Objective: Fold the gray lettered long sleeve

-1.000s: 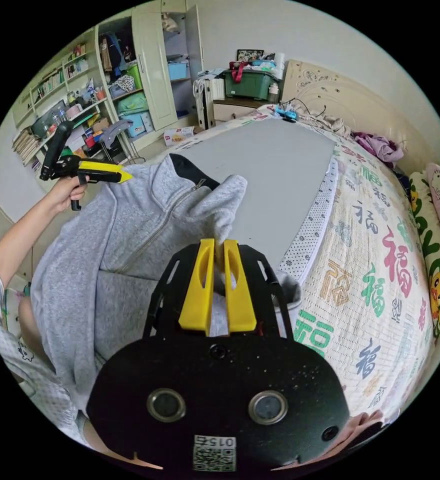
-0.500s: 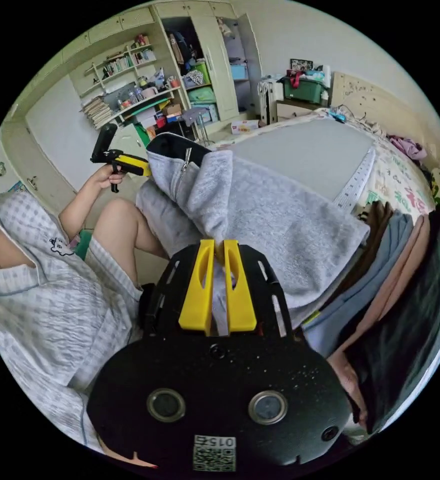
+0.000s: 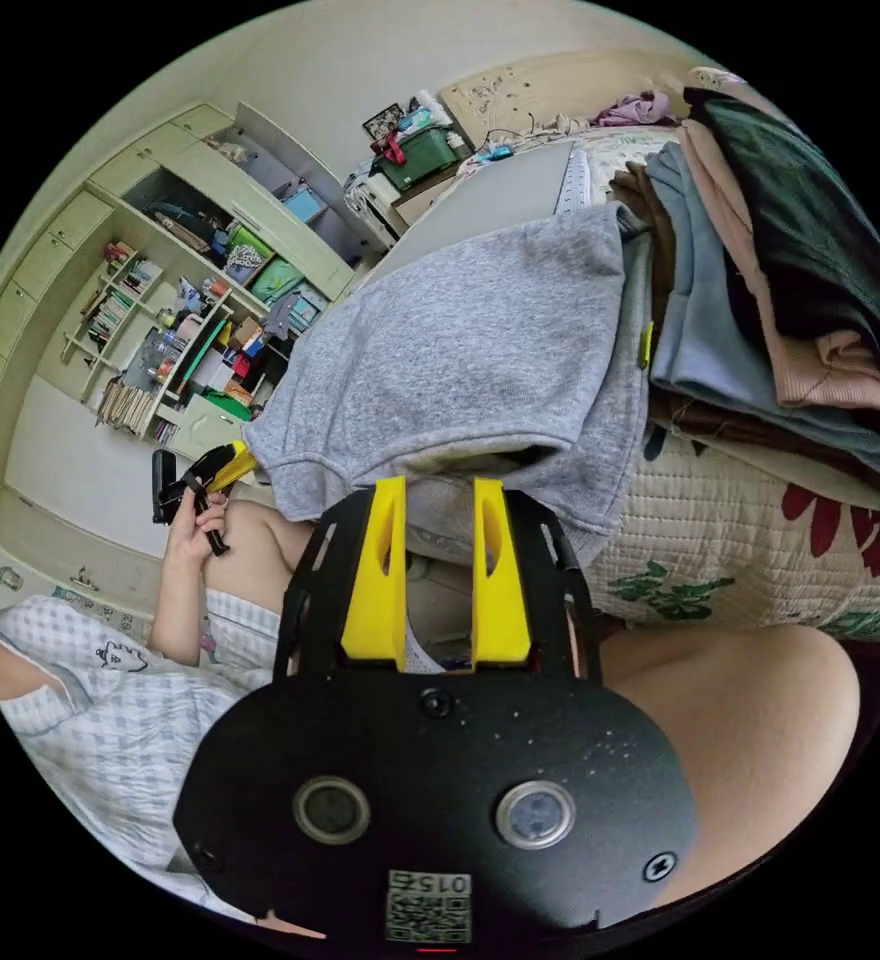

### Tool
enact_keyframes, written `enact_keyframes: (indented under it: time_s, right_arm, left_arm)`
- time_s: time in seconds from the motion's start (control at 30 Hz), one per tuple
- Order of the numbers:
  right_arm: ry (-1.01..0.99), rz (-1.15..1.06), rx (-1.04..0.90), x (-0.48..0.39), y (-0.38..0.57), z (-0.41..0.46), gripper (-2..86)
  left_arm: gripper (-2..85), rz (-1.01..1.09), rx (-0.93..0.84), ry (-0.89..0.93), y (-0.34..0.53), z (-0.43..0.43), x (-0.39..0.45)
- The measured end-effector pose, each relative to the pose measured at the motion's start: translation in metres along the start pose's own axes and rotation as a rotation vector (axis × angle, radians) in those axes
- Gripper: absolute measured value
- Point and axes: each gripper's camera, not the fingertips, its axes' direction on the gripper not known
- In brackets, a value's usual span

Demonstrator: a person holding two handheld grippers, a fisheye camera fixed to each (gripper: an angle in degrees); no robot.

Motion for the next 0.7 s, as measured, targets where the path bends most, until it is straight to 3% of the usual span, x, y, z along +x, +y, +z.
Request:
enact_keyframes:
  time_s: [0.2, 0.37, 0.57, 0.7]
  right_arm:
    - [-0.215, 0.026, 0.070, -0.020, -0.011, -0.005, 10.8]
    - [-0.143, 0.007, 0.080, -0.039, -0.017, -0.040, 8.7]
    - [0.051, -0.040, 0.211, -0.032, -0.070, -0.102, 8.9]
    - [0.097, 0.009, 0.208, -0.018, -0.136, -0.089, 10.8]
  left_arm:
    - [10.1, -0.020, 0.023, 0.086, -0.004, -0.005, -0.012]
    - [8.4, 0.089, -0.009, -0.044, 0.001, -0.041, 0.005]
    - [8.9, 0.109, 0.145, -0.233, -0.044, -0.116, -0.007]
    - [11.5, 0.090, 0.163, -0.190, -0.114, -0.098, -0.021]
